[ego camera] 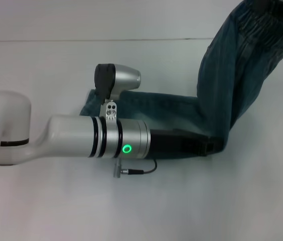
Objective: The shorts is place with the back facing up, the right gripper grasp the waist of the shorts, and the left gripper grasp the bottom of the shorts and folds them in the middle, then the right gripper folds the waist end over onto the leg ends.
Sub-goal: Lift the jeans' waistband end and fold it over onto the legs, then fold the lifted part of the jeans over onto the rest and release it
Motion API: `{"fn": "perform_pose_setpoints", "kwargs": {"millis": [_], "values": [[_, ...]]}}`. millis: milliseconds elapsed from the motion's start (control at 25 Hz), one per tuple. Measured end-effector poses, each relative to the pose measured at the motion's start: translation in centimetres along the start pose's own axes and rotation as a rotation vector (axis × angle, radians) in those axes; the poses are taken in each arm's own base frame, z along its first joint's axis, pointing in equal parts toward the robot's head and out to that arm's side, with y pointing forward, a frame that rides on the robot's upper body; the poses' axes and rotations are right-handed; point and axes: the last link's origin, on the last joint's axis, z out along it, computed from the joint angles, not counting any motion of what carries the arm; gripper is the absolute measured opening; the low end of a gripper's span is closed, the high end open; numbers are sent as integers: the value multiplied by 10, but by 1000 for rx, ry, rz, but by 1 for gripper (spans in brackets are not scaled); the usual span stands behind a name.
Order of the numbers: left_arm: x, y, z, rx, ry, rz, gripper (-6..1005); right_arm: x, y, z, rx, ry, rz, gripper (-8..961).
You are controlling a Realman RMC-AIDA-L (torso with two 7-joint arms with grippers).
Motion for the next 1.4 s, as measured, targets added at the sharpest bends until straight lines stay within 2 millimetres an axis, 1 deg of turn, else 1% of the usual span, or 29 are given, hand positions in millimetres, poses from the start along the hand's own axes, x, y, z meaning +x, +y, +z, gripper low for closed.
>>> {"fn": "perform_pose_setpoints", "kwargs": {"millis": [320, 440, 600, 800, 1000, 1040, 1080, 1160, 1280, 1400], "values": [[-8, 10, -2, -74, -9, 0, 66, 0, 4, 5, -23, 11, 3, 103], [-7, 10, -5, -83, 5, -3, 69, 0, 5, 6, -26, 13, 1, 105], [-1, 1, -17, -61, 88, -40, 73, 0, 6, 10, -32, 24, 1, 107], [-1, -11, -36, -27, 174, -62, 77, -1, 8, 16, -42, 40, -1, 110], [5, -24, -56, 24, 261, -57, 82, 0, 12, 31, -61, 76, -17, 113], [9, -30, -65, 56, 302, -51, 122, 1, 14, 39, -73, 95, -23, 114], [9, -30, -65, 56, 302, -51, 162, 1, 14, 39, -73, 95, -23, 114], [14, -37, -77, 98, 352, -42, 243, 3, 16, 46, -88, 114, -19, 116], [23, -49, -97, 180, 447, -16, 379, 9, 20, 62, -120, 156, -6, 117], [29, -59, -112, 257, 531, 5, 523, 17, 24, 79, -143, 202, -1, 119]]}}
